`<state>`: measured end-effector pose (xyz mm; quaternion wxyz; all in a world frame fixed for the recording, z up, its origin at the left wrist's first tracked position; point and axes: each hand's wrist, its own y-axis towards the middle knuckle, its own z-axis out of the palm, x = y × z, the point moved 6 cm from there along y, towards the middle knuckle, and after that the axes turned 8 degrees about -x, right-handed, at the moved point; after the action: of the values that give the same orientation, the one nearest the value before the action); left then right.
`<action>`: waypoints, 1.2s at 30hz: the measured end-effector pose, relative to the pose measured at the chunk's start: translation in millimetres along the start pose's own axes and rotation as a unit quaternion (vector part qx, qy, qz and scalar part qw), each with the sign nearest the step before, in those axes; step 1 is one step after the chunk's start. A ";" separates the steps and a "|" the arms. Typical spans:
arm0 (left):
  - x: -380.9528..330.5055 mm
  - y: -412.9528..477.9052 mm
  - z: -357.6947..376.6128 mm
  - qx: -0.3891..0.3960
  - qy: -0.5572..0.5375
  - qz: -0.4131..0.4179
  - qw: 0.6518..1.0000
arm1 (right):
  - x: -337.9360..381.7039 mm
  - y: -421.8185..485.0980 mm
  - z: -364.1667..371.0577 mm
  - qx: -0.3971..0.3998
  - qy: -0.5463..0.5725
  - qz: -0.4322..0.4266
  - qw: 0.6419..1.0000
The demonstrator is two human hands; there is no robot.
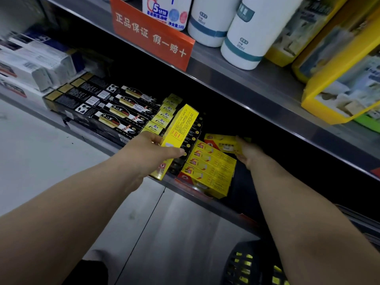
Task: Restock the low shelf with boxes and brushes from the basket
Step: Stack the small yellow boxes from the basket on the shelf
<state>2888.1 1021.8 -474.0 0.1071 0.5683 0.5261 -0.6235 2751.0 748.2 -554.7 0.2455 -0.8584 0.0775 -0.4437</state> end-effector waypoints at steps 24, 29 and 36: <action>-17.9 -11.6 11.0 0.009 0.104 0.134 0.985 | 84.5 -193.3 33.4 0.141 -0.370 -0.610 0.687; -24.6 -17.8 15.9 0.027 0.148 0.204 0.967 | 69.5 -175.7 16.1 0.164 -0.387 -0.538 0.731; -23.3 -17.8 12.1 0.021 0.211 0.234 0.949 | 57.2 -75.1 -6.8 0.090 -0.451 -0.338 0.821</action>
<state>2875.6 1009.1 -447.8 0.1249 0.7962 0.3752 -0.4580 2773.1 790.8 -473.2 0.1640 -0.9088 -0.3779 -0.0667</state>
